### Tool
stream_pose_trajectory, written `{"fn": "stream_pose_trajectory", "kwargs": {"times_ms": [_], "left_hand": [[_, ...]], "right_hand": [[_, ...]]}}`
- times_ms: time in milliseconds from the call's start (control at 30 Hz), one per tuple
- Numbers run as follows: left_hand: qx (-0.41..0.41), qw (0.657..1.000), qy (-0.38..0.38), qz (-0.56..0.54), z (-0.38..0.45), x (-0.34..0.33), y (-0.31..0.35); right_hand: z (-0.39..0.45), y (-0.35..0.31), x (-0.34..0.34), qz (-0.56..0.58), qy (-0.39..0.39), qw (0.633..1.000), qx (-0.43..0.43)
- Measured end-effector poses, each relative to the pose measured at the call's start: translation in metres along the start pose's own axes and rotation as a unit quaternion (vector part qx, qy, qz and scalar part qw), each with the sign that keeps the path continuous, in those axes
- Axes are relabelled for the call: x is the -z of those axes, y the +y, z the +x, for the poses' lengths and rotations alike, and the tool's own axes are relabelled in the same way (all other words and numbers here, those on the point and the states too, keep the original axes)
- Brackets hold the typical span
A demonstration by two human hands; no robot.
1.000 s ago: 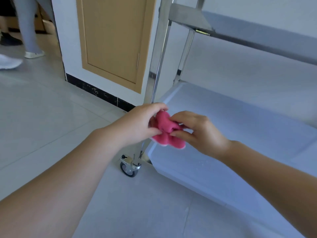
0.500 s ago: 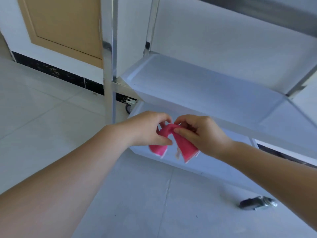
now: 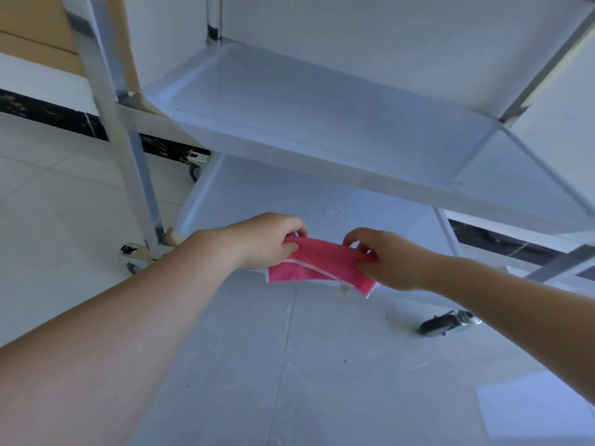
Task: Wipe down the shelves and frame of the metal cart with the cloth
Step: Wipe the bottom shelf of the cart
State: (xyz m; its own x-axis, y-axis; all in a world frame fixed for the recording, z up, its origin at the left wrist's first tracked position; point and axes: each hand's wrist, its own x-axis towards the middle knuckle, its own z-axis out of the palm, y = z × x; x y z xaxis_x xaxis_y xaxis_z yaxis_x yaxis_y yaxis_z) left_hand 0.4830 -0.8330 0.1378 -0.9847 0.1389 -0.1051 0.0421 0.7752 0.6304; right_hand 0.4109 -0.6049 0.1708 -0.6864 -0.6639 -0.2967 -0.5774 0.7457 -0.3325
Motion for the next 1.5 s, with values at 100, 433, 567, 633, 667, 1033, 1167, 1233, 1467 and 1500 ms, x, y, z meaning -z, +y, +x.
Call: {"fn": "stream_pose_trajectory", "kwargs": {"times_ms": [100, 433, 567, 633, 667, 1033, 1167, 1233, 1467, 1500], "left_hand": [[-0.011, 0.999, -0.042, -0.026, 0.018, -0.016, 0.005], [-0.039, 0.996, -0.072, -0.032, 0.074, -0.075, 0.042], [-0.043, 0.995, -0.084, -0.034, 0.097, -0.095, 0.049], [-0.045, 0.997, -0.055, -0.028, 0.111, -0.104, 0.053], [-0.045, 0.998, -0.036, -0.027, 0.118, -0.109, 0.055], [0.089, 0.982, 0.107, -0.127, 0.206, -0.173, 0.085], [0.079, 0.986, 0.107, -0.097, 0.210, -0.189, 0.087], [0.031, 0.993, 0.113, -0.008, 0.206, -0.190, 0.085], [-0.061, 0.976, 0.178, 0.111, 0.192, -0.183, 0.091], [-0.056, 0.978, 0.174, 0.104, 0.192, -0.181, 0.093]], "right_hand": [[-0.008, 0.024, -0.005, 0.101, 0.013, 0.995, -0.016], [-0.032, 0.110, -0.029, -0.035, 0.037, 0.998, -0.031], [-0.035, 0.142, -0.028, 0.001, 0.014, 1.000, -0.002], [-0.035, 0.155, -0.025, 0.012, -0.025, 1.000, 0.009], [-0.034, 0.162, -0.023, 0.027, -0.037, 0.999, -0.001], [0.000, 0.253, -0.026, 0.222, 0.182, 0.919, -0.270], [-0.010, 0.277, -0.037, -0.023, 0.153, 0.968, -0.197], [-0.017, 0.278, -0.039, -0.066, 0.143, 0.982, -0.102], [-0.014, 0.273, -0.029, -0.104, 0.197, 0.972, -0.081], [-0.013, 0.271, -0.026, -0.096, 0.229, 0.965, -0.080]]}}
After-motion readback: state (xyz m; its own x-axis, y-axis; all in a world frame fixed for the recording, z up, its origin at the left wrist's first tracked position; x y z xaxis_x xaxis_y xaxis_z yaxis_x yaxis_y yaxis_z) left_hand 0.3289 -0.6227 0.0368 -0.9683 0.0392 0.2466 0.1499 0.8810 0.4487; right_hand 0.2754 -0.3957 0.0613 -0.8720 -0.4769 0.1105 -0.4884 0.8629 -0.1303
